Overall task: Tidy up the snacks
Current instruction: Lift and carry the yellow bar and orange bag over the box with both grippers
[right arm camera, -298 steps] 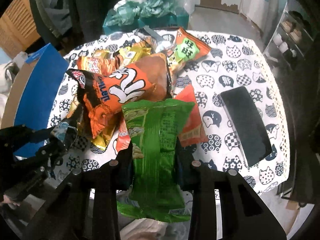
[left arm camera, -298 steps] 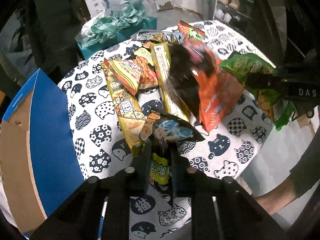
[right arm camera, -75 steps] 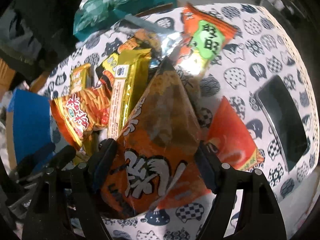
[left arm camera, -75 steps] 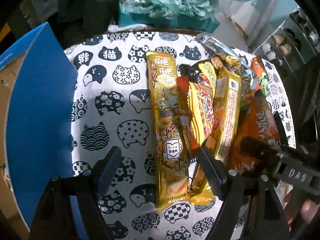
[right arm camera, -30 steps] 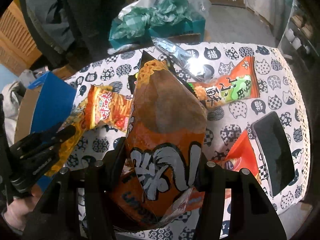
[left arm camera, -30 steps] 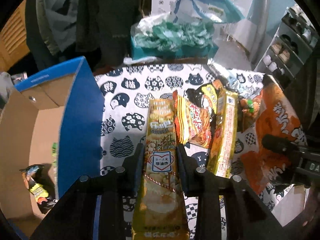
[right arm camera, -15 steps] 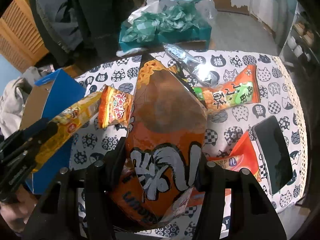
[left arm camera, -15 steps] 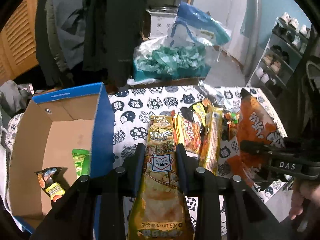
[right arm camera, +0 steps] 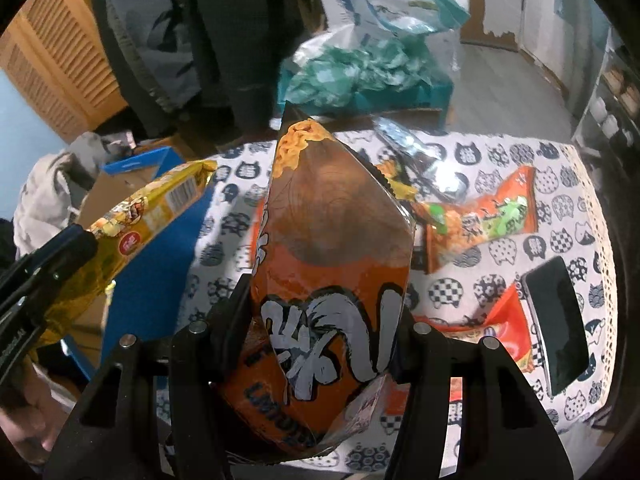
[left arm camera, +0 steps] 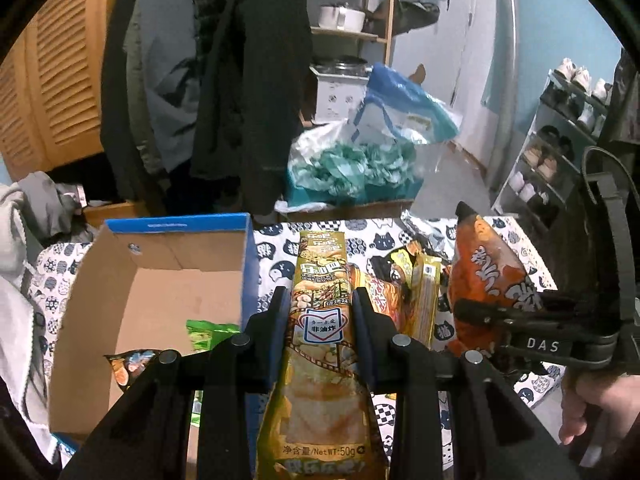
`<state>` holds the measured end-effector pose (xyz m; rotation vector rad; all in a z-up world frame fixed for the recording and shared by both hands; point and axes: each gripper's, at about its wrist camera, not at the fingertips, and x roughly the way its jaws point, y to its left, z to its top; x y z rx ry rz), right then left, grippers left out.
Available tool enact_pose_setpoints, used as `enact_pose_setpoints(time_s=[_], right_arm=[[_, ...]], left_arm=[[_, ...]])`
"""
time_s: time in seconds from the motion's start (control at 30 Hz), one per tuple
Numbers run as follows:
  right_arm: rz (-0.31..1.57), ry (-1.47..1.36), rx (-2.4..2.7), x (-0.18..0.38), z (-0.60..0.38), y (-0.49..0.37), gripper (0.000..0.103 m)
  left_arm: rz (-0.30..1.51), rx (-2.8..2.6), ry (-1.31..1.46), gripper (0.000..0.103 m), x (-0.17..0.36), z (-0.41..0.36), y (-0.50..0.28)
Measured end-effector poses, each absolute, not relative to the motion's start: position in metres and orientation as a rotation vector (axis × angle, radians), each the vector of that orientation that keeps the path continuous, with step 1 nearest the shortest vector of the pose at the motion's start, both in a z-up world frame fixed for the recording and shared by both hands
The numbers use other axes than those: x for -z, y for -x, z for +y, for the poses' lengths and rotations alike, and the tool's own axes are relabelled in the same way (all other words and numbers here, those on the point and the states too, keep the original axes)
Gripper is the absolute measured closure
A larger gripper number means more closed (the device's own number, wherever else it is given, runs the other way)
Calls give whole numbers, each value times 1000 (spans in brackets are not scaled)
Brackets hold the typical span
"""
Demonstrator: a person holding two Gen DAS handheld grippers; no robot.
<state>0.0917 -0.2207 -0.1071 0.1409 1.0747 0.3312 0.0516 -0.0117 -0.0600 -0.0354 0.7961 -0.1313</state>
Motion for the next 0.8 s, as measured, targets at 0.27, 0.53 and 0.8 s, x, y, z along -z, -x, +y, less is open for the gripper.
enact_pose_setpoints(time_s=[0.27,0.53,0.8], right_arm=[[1042,-105,-392,90,-186,-91,48],[1014,-61,-449,74,-145,-89,48],[1013,-29,-514,69,-101,-89,48]], left_arm=[[745,86,59,71,44,15,-39],[719,49,108,71,35,48,-30],[708,0,158,71,34,82,-19]])
